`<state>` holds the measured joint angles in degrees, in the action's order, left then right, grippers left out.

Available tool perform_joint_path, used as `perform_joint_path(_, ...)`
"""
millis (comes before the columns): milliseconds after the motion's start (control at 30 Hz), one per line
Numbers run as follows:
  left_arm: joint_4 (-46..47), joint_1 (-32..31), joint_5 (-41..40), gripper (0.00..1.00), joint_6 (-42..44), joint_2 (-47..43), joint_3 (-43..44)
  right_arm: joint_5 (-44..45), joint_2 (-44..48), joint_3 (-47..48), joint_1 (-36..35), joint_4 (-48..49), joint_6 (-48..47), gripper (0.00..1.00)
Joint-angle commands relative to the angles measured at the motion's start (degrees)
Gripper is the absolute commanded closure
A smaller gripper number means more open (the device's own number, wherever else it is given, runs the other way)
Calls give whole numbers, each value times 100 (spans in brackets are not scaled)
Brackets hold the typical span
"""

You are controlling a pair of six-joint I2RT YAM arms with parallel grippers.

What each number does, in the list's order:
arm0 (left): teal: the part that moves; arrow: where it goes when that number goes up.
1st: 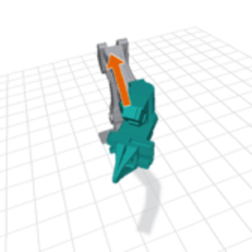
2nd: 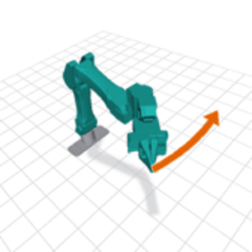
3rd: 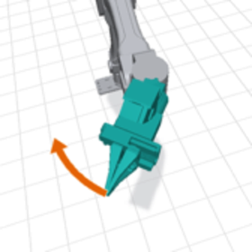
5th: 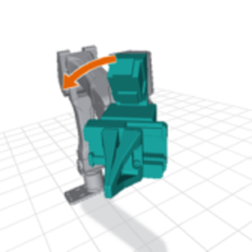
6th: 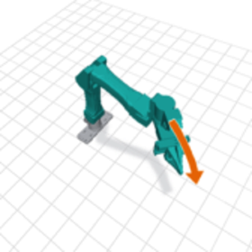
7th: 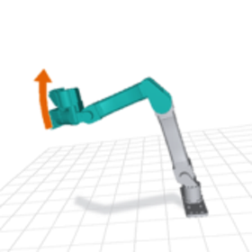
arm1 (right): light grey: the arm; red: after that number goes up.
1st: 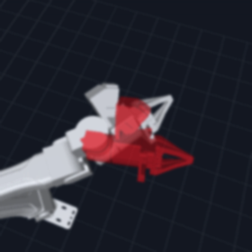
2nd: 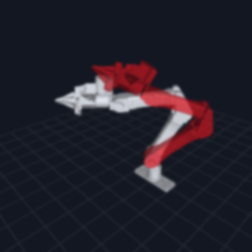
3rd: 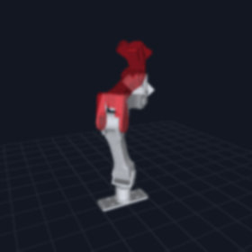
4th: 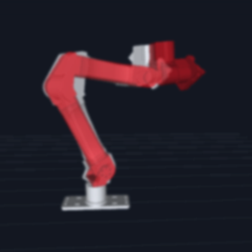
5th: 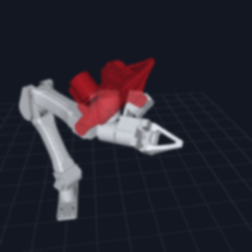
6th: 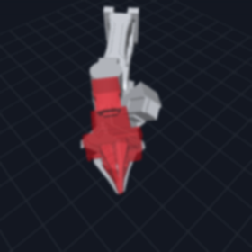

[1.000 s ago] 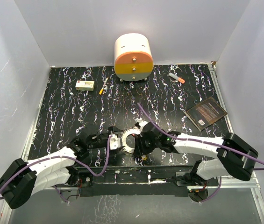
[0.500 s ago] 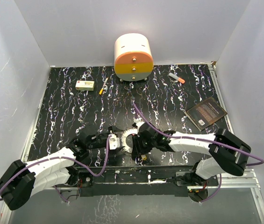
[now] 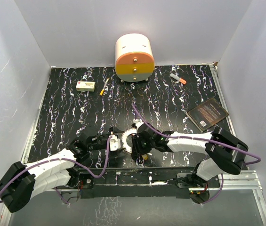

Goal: Put the keys on the keyring

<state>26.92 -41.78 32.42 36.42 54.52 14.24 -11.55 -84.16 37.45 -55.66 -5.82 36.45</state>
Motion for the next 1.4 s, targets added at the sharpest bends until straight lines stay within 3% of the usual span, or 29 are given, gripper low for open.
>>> perform_joint_path(0,8,21,189,24,-57,-175,45,189,-66,245,-33,368,61,72)
perform_joint_path(167,-4,17,211,24,-65,-182,36,318,-87,248,-32,490,127,80)
perform_joint_path(267,8,16,212,24,-59,-177,39,436,-71,276,-33,503,165,92)
perform_joint_path(567,-589,13,1207,14,624,7,113,542,414,333,-27,391,-22,92)
perform_joint_path(1033,-25,-38,1409,11,576,1033,415,162,737,561,-74,187,-147,92)
perform_joint_path(1233,172,-93,1388,16,463,1095,361,79,769,566,-93,170,-138,92)
perform_joint_path(1367,247,-127,1393,30,410,1138,360,49,812,625,-118,167,-121,92)
